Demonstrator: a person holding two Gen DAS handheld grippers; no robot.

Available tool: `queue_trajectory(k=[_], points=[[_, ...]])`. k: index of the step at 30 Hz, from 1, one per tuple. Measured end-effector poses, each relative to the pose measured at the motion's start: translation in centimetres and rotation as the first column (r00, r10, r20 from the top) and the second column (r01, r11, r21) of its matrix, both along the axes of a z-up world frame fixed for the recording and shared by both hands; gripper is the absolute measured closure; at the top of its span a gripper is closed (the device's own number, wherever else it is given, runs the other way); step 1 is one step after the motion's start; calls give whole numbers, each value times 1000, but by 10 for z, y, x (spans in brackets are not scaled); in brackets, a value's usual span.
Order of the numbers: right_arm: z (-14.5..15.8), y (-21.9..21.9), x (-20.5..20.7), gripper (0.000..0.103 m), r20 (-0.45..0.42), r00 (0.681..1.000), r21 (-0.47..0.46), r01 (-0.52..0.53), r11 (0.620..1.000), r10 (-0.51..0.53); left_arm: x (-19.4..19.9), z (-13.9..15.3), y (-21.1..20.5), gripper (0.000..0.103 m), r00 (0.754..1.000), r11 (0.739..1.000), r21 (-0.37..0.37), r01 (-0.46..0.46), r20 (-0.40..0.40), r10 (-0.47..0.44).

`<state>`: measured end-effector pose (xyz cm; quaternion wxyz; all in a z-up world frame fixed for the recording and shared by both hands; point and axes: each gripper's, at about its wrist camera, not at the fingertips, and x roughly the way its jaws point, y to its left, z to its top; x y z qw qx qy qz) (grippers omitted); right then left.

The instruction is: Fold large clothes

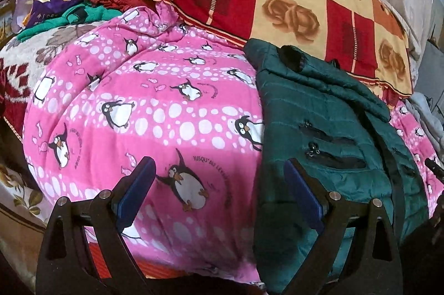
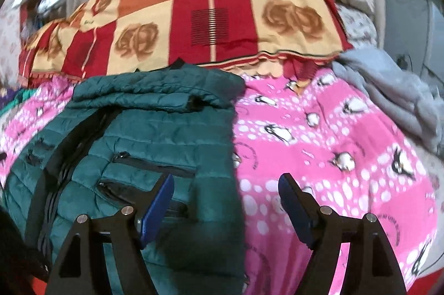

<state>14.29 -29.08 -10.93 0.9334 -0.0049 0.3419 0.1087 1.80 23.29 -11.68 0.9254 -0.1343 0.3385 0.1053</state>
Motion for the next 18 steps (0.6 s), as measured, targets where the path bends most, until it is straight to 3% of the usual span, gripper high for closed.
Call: queue_trajectory(k=[18], points=[[-1,-2,-4,28,-4,1000,16,2,1000,-2,0,-4,-1,9,1000,1000,11,0,-15,0]])
